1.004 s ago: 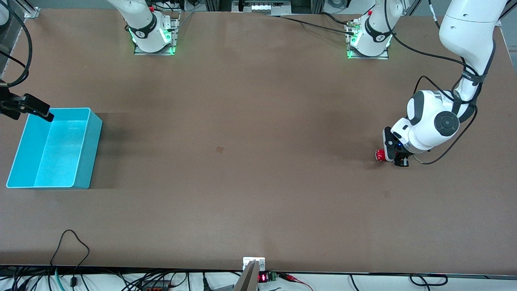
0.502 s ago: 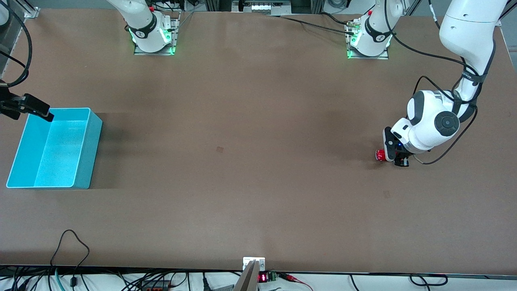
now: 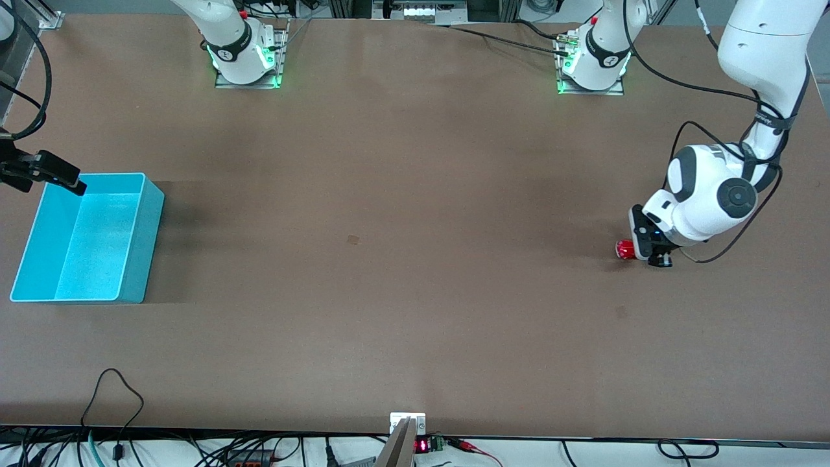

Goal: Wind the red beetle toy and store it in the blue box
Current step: 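Lower the left gripper and close it on the red car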

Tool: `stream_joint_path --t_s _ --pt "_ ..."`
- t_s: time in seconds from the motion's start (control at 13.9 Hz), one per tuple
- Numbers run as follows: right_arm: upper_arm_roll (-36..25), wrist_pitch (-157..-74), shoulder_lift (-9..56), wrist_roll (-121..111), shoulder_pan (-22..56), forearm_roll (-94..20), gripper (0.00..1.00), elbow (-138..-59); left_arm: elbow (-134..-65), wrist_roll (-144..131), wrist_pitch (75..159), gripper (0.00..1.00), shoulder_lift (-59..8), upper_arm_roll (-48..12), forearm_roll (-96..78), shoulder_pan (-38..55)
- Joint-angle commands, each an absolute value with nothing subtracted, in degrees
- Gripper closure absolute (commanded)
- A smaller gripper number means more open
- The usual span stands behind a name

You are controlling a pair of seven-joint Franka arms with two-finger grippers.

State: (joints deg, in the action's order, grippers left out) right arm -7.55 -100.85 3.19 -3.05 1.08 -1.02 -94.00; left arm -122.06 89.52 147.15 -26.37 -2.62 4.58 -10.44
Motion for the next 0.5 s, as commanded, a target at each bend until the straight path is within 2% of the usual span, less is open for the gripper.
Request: stream_joint_path --t_s 0.0,0.43 --pt "-7.47 -101.07 2.81 -3.60 1.05 -0.35 0.00 -94.22 -120.94 94.46 147.39 0.74 -27.95 -2.90 5.36 -14.40" --pt "-7.47 -100.99 2.81 -3.60 1.05 -0.35 0.00 -94.22 -119.36 98.09 149.59 0.73 -30.14 -2.90 5.27 -17.14"
